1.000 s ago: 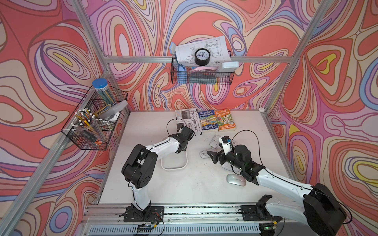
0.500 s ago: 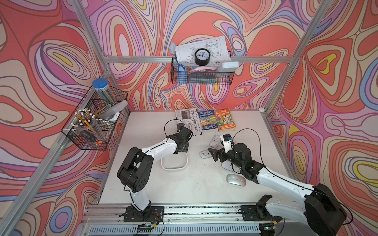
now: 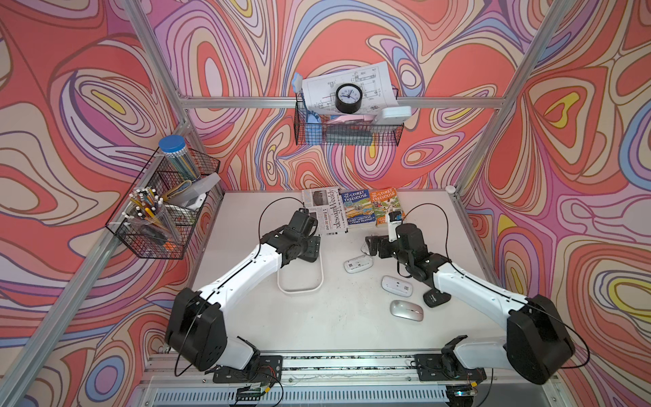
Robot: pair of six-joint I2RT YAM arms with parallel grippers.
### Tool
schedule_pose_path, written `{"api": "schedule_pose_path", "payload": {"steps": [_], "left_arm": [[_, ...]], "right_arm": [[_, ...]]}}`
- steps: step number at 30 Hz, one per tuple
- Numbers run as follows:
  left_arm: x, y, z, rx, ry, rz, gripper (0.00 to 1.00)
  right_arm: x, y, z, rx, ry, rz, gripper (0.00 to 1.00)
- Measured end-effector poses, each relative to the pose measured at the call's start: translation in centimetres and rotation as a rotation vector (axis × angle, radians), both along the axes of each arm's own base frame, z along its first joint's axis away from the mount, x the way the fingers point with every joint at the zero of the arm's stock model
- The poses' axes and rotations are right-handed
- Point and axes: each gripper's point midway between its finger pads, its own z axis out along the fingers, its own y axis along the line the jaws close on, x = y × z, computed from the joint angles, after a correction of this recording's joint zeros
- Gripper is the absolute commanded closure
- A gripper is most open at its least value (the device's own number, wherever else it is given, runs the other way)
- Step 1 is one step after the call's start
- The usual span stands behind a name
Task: Put the mouse in the storage box
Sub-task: Pick up the mouse from the center of the board.
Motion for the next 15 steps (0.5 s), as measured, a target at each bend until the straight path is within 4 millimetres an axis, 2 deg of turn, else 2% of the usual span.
{"api": "schedule_pose_path", "payload": {"steps": [4, 6, 10, 13, 15], "left_arm": [[-3.1, 0.6, 4.3, -0.080, -0.053, -0.038, 0.21], [-4.6, 1.0, 5.3, -0.106, -0.063, -0.055, 0.21], [-7.7, 1.6, 4.6, -0.142, -0.036, -0.093, 0.21], [-9.8, 2.2, 2.9, -0.144, 0.017, -0.109, 0.21], [-10.8, 2.5, 2.0, -0.145, 0.042, -0.116, 0.21]], "right_arm": [[2.3, -3.0, -2.8, -0.038, 0.160, -0.103, 0.02], [2.5, -3.7, -4.5, -0.064, 0.239, -0.111, 0.02], [2.6, -4.3, -6.3, -0.102, 0.327, -0.089, 0.02], [3.6, -4.6, -6.0, -0.117, 0.344, -0.060, 0.02], [4.9, -5.1, -5.6, -0.121, 0.336, -0.051, 0.02]]}}
